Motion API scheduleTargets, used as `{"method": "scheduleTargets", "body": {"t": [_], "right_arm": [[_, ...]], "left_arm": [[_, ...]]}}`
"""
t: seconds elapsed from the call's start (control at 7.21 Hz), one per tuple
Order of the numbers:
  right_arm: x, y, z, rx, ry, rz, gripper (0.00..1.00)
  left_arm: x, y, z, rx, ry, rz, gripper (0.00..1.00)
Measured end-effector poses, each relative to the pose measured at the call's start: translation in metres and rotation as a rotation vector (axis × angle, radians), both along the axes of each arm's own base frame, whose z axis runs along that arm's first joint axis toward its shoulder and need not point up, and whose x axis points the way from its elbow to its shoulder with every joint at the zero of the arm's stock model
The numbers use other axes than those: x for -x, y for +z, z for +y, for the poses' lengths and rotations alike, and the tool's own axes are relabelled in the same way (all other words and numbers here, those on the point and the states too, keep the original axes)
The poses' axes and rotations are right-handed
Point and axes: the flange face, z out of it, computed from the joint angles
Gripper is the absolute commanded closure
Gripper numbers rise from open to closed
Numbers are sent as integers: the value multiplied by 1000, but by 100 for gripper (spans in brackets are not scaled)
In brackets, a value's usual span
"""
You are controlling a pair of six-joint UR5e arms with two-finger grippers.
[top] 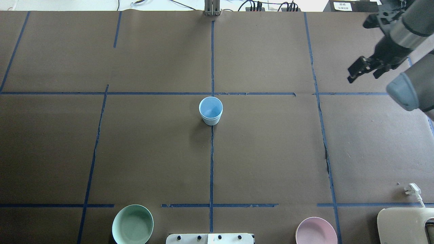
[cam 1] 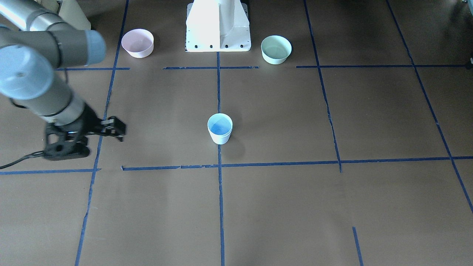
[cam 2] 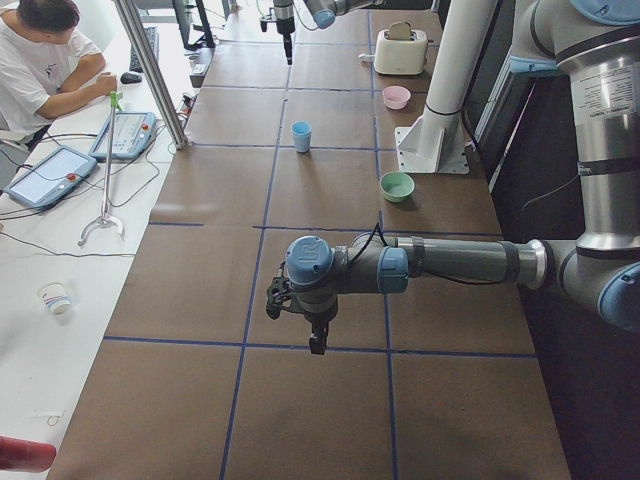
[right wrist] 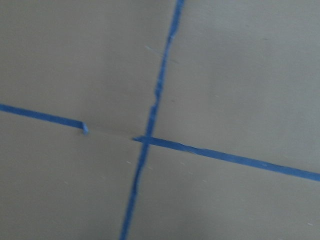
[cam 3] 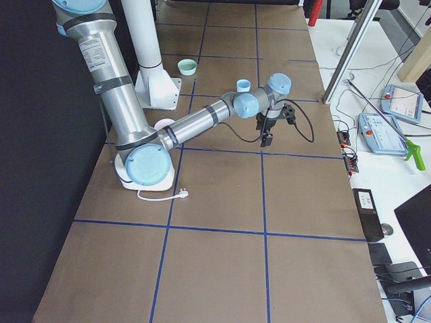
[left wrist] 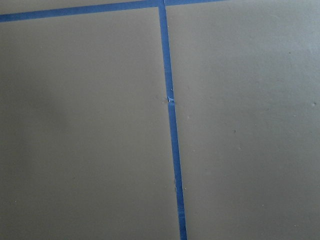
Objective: Stack blue cups with both arms
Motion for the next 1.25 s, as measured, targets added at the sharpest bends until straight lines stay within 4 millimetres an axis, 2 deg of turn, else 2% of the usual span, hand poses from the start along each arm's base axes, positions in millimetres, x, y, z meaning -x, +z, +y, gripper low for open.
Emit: {"method": "scheduleTargets", "body": {"t": [0.14, 0.28, 0.42, 0.55, 0.69, 1.25], "right_arm": [[-62, 58, 30, -30, -42, -5, 0], [-115, 106, 64, -46, -61, -4, 0], [-151, 146, 99, -30, -59, 0, 0], [-171, 173, 128, 5, -48, 2, 0], [-179, 188, 144, 30, -40, 3, 0], [-183, 196, 151, 49, -35, 2, 0]], "left_arm": [[0, 1, 0, 5, 0, -1, 0], [0, 3, 1, 13, -1, -4, 0], [0, 4, 1, 16, -1, -6, 0], [0, 4, 1, 14, 0, -7, 0], [0, 3, 2, 12, 0, -7, 0], [-1, 3, 3, 9, 3, -5, 0]]}}
